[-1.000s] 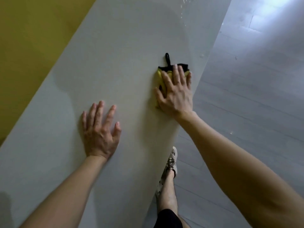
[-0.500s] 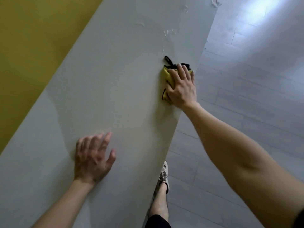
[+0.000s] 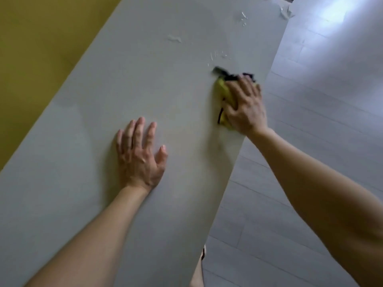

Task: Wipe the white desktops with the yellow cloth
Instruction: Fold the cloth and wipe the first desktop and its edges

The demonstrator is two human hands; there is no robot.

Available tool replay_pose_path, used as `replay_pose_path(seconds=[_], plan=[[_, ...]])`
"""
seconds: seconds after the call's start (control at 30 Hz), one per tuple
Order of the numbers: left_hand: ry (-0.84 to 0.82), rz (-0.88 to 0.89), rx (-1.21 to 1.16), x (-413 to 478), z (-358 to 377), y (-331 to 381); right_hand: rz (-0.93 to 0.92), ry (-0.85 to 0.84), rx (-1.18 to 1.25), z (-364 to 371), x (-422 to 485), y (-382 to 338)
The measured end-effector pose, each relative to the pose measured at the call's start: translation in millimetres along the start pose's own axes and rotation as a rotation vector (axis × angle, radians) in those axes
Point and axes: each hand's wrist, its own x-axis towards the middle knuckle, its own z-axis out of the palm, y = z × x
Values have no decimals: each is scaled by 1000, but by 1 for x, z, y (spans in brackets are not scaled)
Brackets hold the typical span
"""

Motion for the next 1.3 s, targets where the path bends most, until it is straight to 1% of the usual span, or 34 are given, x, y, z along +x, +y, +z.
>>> replay_pose_path(seconds=[0.03,0.07,0.1,0.13,0.17,0.23,0.27,0.3,0.33,0.37,0.4,0.43,0.5,0.57,0.6,0.63,0.67,0.7,0.77,0.8,0.83,0.87,0.9,0.93,1.03,1.1,1.13,1.17,1.2,1.23,1.27,1.3], plan=[[-2,-8,5,0,0,1,157,23,-3,2,12,-4],[-3,-11,8,1,-1,2,264,26,-11,6,15,-16],[-6,-9,9,2,-2,3,287,30,-27,10,8,-32],[-7,-6,11,1,-3,3,208,36,-37,14,-8,-50],[-6,-8,15,0,-4,2,49,18,-21,16,-31,-69],[-14,-20,22,-1,-6,3,-357,-118,63,18,-81,-90],[-22,-26,21,0,-6,4,-548,-199,80,16,-96,-87],[-28,-28,17,1,-6,5,-689,-268,89,11,-99,-78],[-28,-27,15,1,-6,6,-767,-317,100,5,-90,-63],[-23,-23,16,2,-6,7,-778,-322,101,2,-74,-46],[-16,-20,18,2,-6,7,-713,-282,97,0,-54,-31],[-14,-20,19,3,-5,7,-586,-200,93,-1,-29,-16],[-14,-20,21,4,-6,7,-235,-41,69,-7,17,8],[-10,-12,17,4,-6,7,127,34,23,-5,44,11],[-10,-13,18,4,-5,6,244,45,14,1,47,2],[-12,-17,20,4,-5,5,296,58,1,8,41,-13],[-13,-19,19,3,-5,5,266,73,-11,12,25,-33],[-11,-20,16,2,-5,4,147,65,-14,14,1,-54],[-8,-20,13,1,-6,5,-264,-87,39,15,-56,-83],[-6,-19,9,2,-6,5,-474,-171,68,13,-75,-83],[-2,-17,4,3,-6,5,-640,-221,107,10,-78,-73],[4,-13,1,4,-5,6,-720,-243,134,8,-71,-59],[9,-7,0,4,-5,6,-709,-242,136,8,-57,-43],[14,-2,2,4,-4,7,-615,-216,130,8,-41,-29],[22,-13,4,3,-2,5,-149,-13,100,0,17,6],[23,-10,-4,2,-2,4,143,54,69,-7,43,21],[24,-13,-4,2,-2,4,250,69,63,-7,49,22],[21,-18,0,3,-1,4,312,69,52,-4,47,14],[12,-21,2,3,-1,3,309,64,28,-1,35,0],[3,-23,0,1,-2,4,218,53,6,2,13,-19],[-1,-26,-1,0,-2,5,40,19,13,4,-16,-40],[-5,-28,1,-1,-3,6,-184,-57,43,5,-48,-57]])
